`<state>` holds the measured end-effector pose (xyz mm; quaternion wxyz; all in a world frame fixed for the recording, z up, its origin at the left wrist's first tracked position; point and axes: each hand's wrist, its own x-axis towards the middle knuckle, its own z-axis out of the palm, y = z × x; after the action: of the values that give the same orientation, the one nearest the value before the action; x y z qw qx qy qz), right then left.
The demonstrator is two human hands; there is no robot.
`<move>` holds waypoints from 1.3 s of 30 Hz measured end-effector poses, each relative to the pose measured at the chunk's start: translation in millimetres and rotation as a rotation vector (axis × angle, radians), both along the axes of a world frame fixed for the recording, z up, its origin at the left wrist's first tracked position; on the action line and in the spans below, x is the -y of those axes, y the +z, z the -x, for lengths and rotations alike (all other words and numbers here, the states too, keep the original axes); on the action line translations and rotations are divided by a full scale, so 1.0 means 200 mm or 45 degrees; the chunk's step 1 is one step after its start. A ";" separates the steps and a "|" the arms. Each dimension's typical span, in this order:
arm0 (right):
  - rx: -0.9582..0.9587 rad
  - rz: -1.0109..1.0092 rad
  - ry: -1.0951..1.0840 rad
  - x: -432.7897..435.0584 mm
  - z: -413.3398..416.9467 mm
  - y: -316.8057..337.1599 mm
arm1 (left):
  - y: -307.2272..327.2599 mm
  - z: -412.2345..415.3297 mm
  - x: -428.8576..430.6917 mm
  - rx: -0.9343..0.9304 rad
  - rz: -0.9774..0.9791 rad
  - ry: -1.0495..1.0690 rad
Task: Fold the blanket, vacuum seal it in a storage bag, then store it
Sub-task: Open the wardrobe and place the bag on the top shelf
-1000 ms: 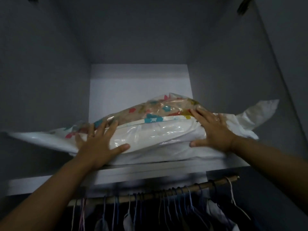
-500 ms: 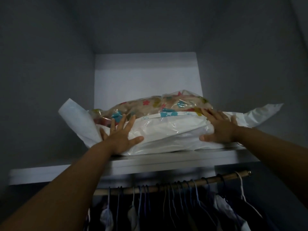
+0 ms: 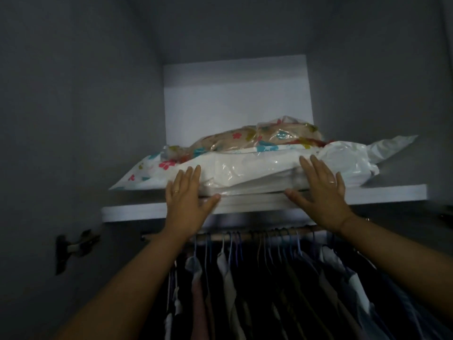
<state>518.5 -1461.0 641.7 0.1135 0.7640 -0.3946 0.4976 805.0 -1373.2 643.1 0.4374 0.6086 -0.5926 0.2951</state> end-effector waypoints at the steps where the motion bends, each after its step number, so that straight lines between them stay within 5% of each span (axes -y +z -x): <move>1: 0.017 -0.019 0.056 -0.07 -0.05 -0.05 | -0.06 -0.01 -0.05 -0.023 0.042 -0.023; 10: 0.071 -0.250 0.354 -0.63 -0.33 -0.57 | -0.58 0.11 -0.47 -0.378 -0.030 -0.127; 25: 0.198 -0.733 0.988 -1.51 -0.56 -1.42 | -1.19 0.48 -1.60 -0.644 -0.163 -0.054; 28: 0.141 -0.886 1.057 -1.73 -0.60 -1.58 | -1.29 0.47 -1.92 -0.742 -0.014 0.040; 33: 0.113 -0.931 1.201 -2.14 -0.82 -1.70 | -1.38 0.30 -2.38 -0.586 0.426 0.405; 36: 0.157 -0.994 1.304 -2.36 -0.93 -1.69 | -1.35 0.20 -2.52 -0.874 0.297 0.448; 39: 0.200 -0.983 1.365 -2.52 -1.04 -1.67 | -1.33 0.13 -2.59 -1.161 0.035 0.052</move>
<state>726.0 -957.2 307.5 -0.4604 0.8019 -0.1170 0.3624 778.8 -854.5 376.3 0.6557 0.6822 -0.3233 0.0133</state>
